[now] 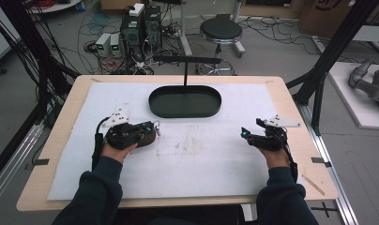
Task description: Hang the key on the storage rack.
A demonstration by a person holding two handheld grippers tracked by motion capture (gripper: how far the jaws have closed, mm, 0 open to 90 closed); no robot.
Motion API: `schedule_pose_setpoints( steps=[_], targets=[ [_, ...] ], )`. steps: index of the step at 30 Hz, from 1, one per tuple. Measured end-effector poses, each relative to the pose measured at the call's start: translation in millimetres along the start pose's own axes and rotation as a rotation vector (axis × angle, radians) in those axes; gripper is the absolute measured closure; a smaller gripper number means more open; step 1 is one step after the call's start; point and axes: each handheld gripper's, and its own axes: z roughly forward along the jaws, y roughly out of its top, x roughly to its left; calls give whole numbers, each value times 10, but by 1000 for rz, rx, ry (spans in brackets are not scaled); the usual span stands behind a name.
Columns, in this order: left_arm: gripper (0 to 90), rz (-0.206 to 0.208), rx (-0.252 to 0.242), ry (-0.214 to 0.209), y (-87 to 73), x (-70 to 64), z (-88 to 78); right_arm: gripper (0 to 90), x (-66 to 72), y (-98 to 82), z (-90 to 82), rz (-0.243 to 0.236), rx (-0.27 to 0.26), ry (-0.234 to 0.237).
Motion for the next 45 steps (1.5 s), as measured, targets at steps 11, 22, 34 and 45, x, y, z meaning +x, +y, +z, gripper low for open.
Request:
schedule_pose_setpoints(
  steps=[11, 22, 34, 45],
  targets=[
    [882, 16, -72, 9, 560, 354, 121, 257, -14, 15, 2, 15, -20, 9],
    [882, 36, -48, 28, 1113, 802, 620, 256, -23, 19, 3, 19, -25, 19],
    [882, -9, -59, 96, 1201, 1155, 871, 256, -25, 15, -4, 28, -26, 26],
    [875, 1, 13, 207, 1169, 1163, 1071, 256, -8, 6, -5, 28, -23, 33]
  ],
)
